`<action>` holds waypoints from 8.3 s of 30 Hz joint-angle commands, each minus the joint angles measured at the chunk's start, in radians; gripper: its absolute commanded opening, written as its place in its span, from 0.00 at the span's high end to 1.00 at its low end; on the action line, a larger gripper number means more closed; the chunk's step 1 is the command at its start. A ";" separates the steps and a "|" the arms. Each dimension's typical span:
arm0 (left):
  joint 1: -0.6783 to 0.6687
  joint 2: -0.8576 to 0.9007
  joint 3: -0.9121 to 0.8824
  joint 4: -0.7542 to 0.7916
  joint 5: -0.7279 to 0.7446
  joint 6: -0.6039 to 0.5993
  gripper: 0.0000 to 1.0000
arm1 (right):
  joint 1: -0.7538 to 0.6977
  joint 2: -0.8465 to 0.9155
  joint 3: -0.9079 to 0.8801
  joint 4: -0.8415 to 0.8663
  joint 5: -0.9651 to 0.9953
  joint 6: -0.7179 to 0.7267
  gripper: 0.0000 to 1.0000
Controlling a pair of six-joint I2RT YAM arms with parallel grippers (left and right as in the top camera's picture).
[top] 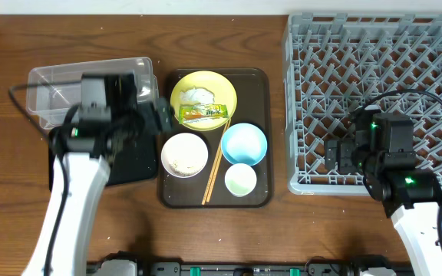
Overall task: Sort waste into correct bins and load items into the dishwasher rack
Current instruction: 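Reach left gripper to the yellow plate and grasp the white tissue, then carry the tissue with left gripper and drop it into clear bin, then reach left gripper back to the plate and grasp the snack wrapper, then move the wrapper with left gripper and release it into clear bin, then grasp the rim of the white rice bowl with left gripper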
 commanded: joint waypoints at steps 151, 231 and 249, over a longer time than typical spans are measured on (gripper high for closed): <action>-0.245 0.698 0.255 0.145 -0.272 0.780 0.94 | 0.002 -0.006 0.025 -0.039 -0.008 0.011 0.01; -0.452 0.407 -0.224 0.159 -0.214 -0.170 0.88 | 0.002 -0.006 0.025 -0.058 -0.008 0.011 0.01; -0.416 0.171 -0.167 0.124 -0.211 -0.169 0.94 | 0.002 -0.006 0.025 -0.059 -0.008 0.011 0.01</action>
